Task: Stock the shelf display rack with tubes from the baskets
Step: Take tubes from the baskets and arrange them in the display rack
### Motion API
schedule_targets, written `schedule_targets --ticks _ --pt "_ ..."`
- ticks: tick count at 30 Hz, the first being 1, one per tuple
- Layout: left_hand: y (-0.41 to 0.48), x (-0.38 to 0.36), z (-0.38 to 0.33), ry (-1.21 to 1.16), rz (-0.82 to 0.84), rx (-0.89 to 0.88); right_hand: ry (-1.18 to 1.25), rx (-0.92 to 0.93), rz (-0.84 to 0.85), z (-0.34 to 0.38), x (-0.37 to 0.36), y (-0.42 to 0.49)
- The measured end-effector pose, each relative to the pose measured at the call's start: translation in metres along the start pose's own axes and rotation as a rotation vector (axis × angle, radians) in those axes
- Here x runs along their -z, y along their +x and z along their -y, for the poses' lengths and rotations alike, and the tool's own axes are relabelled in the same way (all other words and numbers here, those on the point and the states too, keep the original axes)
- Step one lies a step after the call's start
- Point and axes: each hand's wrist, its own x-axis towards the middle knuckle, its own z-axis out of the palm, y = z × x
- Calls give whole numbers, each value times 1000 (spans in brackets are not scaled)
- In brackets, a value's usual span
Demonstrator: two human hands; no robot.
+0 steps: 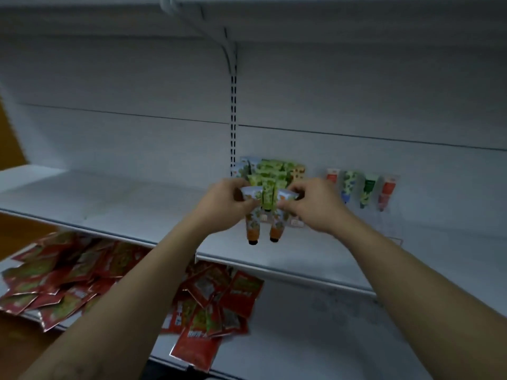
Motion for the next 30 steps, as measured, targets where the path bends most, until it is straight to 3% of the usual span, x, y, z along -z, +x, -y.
schedule_targets --ticks 5,10,18,24,30 --pt "34 18 27 -88 -204 50 -78 106 -45 21 13 56" --pt "77 32 51 -69 -273 -2 -83 180 -50 30 1 115" --pt "150 26 110 -9 -11 -40 -167 279 -165 41 -14 200" --pt "176 13 134 -74 162 -71 -364 266 2 32 -43 223" --pt "182 5 142 -80 171 -111 -579 250 53 4 -68 220"
